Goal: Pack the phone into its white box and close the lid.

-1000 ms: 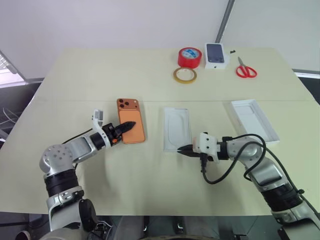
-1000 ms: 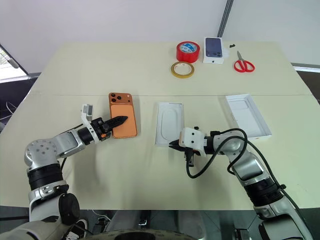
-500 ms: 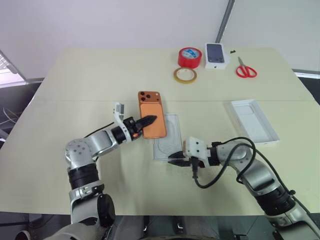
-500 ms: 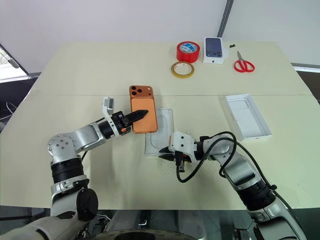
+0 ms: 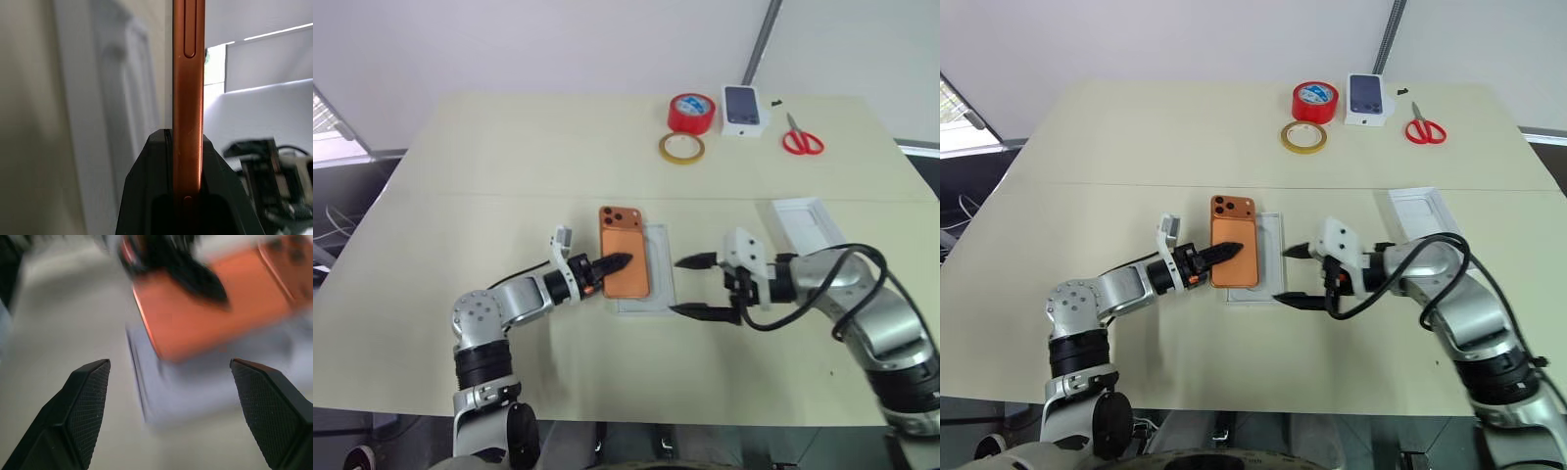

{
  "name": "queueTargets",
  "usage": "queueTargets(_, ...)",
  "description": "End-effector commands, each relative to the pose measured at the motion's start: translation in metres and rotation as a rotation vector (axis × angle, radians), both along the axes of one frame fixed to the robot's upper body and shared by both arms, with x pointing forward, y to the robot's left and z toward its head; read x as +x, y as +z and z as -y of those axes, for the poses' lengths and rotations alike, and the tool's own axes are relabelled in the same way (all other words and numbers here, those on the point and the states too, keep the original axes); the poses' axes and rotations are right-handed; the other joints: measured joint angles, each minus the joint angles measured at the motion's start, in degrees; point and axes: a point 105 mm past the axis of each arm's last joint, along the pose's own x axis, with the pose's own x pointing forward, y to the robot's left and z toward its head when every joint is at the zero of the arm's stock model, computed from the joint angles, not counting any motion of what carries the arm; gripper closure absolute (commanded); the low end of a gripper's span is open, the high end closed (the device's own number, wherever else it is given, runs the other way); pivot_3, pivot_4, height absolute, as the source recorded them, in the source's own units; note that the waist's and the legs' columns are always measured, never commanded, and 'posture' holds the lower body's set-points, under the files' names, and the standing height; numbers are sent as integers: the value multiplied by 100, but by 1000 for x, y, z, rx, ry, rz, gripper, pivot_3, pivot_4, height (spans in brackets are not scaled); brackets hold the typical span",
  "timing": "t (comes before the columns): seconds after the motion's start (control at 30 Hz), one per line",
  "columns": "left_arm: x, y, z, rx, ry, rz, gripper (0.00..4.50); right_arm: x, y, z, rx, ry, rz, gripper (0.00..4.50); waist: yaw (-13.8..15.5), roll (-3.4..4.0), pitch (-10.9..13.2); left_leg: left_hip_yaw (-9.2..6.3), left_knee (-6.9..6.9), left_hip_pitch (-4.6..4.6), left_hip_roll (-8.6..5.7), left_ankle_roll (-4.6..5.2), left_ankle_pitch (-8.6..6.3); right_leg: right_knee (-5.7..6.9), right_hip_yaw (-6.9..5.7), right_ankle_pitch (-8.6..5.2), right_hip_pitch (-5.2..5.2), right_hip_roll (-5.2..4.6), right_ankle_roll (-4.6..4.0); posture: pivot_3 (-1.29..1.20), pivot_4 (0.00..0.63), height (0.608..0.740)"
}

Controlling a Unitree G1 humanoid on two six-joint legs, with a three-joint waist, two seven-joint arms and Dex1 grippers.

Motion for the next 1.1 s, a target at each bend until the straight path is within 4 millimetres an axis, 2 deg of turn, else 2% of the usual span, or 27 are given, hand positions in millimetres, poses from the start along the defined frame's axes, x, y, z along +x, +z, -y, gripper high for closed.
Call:
queueTargets(0.03,-5,13,11,3,-52,65,4500,14,6,7,0,-42,72,426,-13,0,0,2,0,0,0,0,0,1,0,0,0,0,0,0,150,740)
queueTargets(0.23,-6,13,16,-8,-83,47,4500,19,1,-1,-2,-14,102,426,-15,0,0,3,1,2,2,-2,2,5,1,0,-2,2,0,0,150,740)
queueTargets(0.3,-6,14,18,-10,-92,49,3494,19,-1,-6,3,-8,106,359,-9,0,0,2,1,2,2,-3,2,5,1,0,-2,2,0,0,150,740)
queueTargets(0.37,-6,12,19,13,-95,38,2748,20,-3,-7,-3,-4,115,359,-5,0,0,2,1,2,1,-3,2,5,1,0,-2,2,0,0,150,740)
queueTargets(0.53,-4,19,17,19,-93,52,254,25,-4,-7,0,-14,130,359,-3,1,-1,2,5,3,1,-3,2,4,0,0,3,2,0,0,150,740)
queueTargets(0.57,-6,20,16,35,-109,63,38,26,-4,-9,8,-14,133,359,-7,1,-1,2,5,4,1,-3,2,4,0,0,4,2,0,0,150,740)
queueTargets(0.73,-7,26,4,111,-134,95,38,27,-6,-20,28,0,135,359,-56,4,-2,2,4,11,4,-9,6,16,1,0,3,7,0,0,150,740)
queueTargets(1.1,-8,45,-4,228,-172,194,38,30,-9,-32,53,9,143,359,-40,3,-2,1,5,10,4,-9,6,16,1,0,2,7,0,0,150,740)
